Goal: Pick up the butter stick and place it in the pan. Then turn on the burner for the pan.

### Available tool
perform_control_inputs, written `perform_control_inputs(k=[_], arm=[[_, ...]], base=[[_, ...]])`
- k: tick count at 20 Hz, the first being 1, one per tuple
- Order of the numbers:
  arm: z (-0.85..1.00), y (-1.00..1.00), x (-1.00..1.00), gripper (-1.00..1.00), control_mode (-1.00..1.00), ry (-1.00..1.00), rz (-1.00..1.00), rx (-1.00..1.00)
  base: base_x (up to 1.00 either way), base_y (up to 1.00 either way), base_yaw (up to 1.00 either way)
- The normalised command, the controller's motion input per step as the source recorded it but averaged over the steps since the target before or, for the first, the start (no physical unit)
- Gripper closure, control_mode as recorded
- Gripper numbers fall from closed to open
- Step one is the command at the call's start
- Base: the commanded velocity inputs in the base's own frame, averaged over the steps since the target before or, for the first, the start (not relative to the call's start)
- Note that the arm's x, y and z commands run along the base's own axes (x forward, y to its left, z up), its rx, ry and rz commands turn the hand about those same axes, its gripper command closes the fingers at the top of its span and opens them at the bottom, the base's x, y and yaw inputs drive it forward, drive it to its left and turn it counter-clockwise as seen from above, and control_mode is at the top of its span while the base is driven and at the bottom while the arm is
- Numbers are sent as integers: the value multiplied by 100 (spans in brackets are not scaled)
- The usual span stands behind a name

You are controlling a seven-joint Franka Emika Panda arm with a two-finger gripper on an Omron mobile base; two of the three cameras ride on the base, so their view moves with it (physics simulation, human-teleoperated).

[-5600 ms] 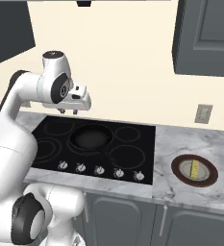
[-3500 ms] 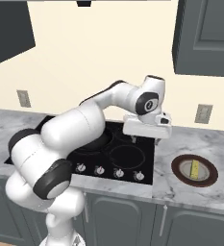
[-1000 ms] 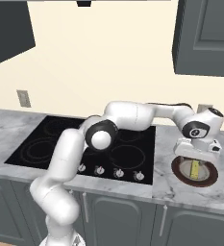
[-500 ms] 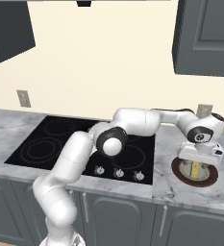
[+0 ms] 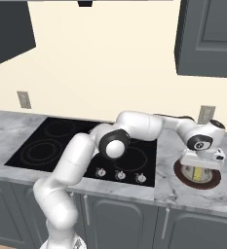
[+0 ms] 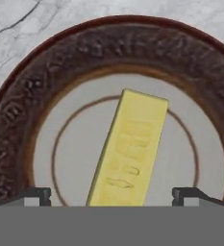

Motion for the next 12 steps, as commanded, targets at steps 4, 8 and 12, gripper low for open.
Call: perform_control_inputs(k=[4, 8, 12], arm=[[-23, 0, 0, -100, -100, -1, 0, 0], [-19, 0, 0, 100, -100, -1, 0, 0], [0, 0, 0, 100, -100, 0, 0, 0]], base=[[0, 0, 0], [0, 0, 0], [0, 0, 0]])
